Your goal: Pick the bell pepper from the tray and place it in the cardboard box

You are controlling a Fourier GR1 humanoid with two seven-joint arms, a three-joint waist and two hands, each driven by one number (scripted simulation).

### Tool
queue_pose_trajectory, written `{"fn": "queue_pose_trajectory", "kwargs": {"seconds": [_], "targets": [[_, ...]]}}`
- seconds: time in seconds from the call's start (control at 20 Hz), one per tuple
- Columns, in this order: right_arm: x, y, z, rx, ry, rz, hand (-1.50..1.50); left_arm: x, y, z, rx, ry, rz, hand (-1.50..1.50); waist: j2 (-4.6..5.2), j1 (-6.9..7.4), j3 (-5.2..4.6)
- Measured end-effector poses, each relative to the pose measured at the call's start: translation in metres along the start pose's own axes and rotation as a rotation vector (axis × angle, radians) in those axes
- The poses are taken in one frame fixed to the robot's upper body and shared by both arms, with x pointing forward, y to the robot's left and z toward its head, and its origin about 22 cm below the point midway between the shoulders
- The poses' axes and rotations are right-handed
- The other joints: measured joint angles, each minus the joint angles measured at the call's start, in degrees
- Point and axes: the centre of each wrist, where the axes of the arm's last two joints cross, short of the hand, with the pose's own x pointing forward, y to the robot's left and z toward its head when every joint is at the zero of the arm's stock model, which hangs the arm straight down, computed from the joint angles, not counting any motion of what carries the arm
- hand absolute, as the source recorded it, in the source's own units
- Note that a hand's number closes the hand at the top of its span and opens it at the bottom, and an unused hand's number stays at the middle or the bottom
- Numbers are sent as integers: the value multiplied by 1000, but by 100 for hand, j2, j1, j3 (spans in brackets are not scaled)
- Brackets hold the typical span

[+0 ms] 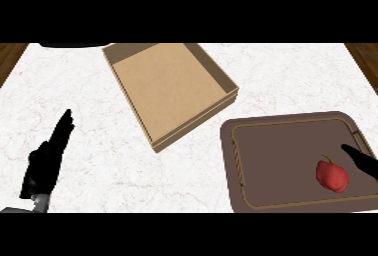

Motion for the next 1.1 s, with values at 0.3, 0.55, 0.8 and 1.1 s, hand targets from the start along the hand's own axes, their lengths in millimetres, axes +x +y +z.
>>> {"fn": "queue_pose_trajectory", "kwargs": {"seconds": [0.3, 0.55, 0.8, 1.1], "targets": [[-1, -43, 8, 223, 78, 307, -150, 0, -5, 5, -2, -11, -1, 0, 17, 52, -22], [21, -58, 12, 453, 217, 505, -150, 4, -5, 4, -12, -22, -4, 0, 36, 119, -26], [63, -46, 21, 604, 347, 600, -150, 8, -12, 4, -36, -28, 0, 0, 45, 232, -6], [99, -25, 30, 655, 399, 656, -150, 7, -15, -1, -30, -31, 3, 0, 44, 246, 12]]}}
